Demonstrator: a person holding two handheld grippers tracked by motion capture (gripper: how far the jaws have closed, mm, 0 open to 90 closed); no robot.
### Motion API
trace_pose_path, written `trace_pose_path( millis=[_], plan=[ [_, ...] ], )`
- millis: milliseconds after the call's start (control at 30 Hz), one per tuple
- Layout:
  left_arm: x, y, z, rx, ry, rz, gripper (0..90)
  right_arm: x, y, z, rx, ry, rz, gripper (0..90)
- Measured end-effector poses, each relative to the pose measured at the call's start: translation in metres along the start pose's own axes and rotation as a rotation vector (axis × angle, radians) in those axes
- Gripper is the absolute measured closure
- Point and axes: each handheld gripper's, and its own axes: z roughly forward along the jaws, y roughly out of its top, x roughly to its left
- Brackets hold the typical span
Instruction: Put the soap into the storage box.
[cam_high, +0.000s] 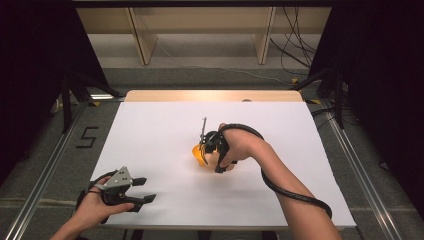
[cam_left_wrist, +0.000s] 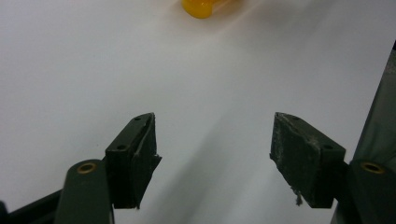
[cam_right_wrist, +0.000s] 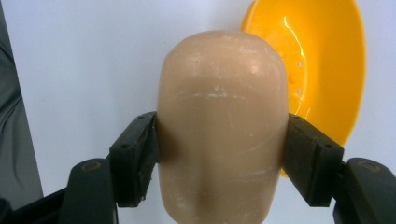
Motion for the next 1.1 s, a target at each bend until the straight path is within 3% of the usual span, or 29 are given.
trace_pose_path(
  millis=[33, 67, 167, 267, 367, 400, 500, 567, 633, 667, 700, 833, 867, 967, 1000, 1100],
  plan=[
    [-0.001, 0.000, 0.001, -0.008, -0.001, -0.009, 31.4, 0.001, 0.000, -0.001, 0.004, -0.007, 0.019, 33.9],
    [-0.001, 0.000, 0.001, -0.008, -0.001, -0.009, 31.4, -0.003, 0.000, 0.000, -0.008, -0.005, -0.011, 33.9],
    [-0.001, 0.000, 0.001, -0.008, -0.001, -0.009, 31.4, -0.004, 0.000, -0.001, -0.011, 0.001, 0.012, 33.9],
    [-0.001, 0.000, 0.000, -0.010, -0.001, -0.009, 31.4, -0.006, 0.001, -0.002, -0.011, -0.013, -0.004, 33.9],
    [-0.001, 0.000, 0.000, -0.008, -0.001, -0.009, 31.4, -0.006, 0.002, -0.003, -0.003, -0.015, 0.020, 33.8],
    [-0.001, 0.000, 0.001, -0.008, -0.001, -0.009, 31.4, -0.008, 0.002, -0.002, -0.027, -0.016, -0.007, 33.9],
    [0.000, 0.000, 0.000, -0.001, 0.000, 0.000, 31.4, -0.010, 0.002, -0.002, -0.020, -0.020, 0.004, 33.9],
    [-0.001, 0.000, 0.000, -0.008, -0.001, -0.008, 31.4, -0.014, 0.002, -0.001, -0.036, -0.019, -0.025, 33.9],
    [-0.001, 0.000, 0.000, -0.007, -0.001, -0.007, 31.4, -0.011, 0.002, -0.003, -0.014, -0.025, 0.035, 33.9],
    [0.000, 0.000, 0.000, -0.006, -0.001, -0.006, 31.4, -0.015, 0.002, -0.002, -0.028, -0.037, -0.015, 33.9],
    [-0.001, 0.000, 0.000, -0.009, -0.001, -0.009, 31.4, -0.016, 0.002, -0.002, -0.034, -0.038, -0.017, 33.9],
    [0.000, 0.000, 0.000, 0.006, 0.004, 0.005, 31.4, -0.014, 0.003, -0.004, -0.017, -0.030, 0.036, 33.8],
    [0.001, 0.000, -0.001, 0.015, 0.005, 0.017, 31.4, -0.015, 0.004, -0.003, -0.028, -0.034, 0.024, 33.9],
    [-0.001, 0.000, 0.000, 0.000, 0.002, -0.025, 31.4, -0.018, 0.003, -0.002, -0.027, -0.029, 0.022, 33.9],
    [-0.001, 0.000, 0.000, -0.001, 0.002, -0.026, 31.4, -0.021, 0.004, -0.001, -0.042, -0.040, -0.022, 33.9],
    [0.001, 0.000, -0.001, 0.015, 0.005, 0.017, 31.4, -0.021, 0.005, -0.002, -0.038, -0.040, 0.000, 33.9]
  ],
)
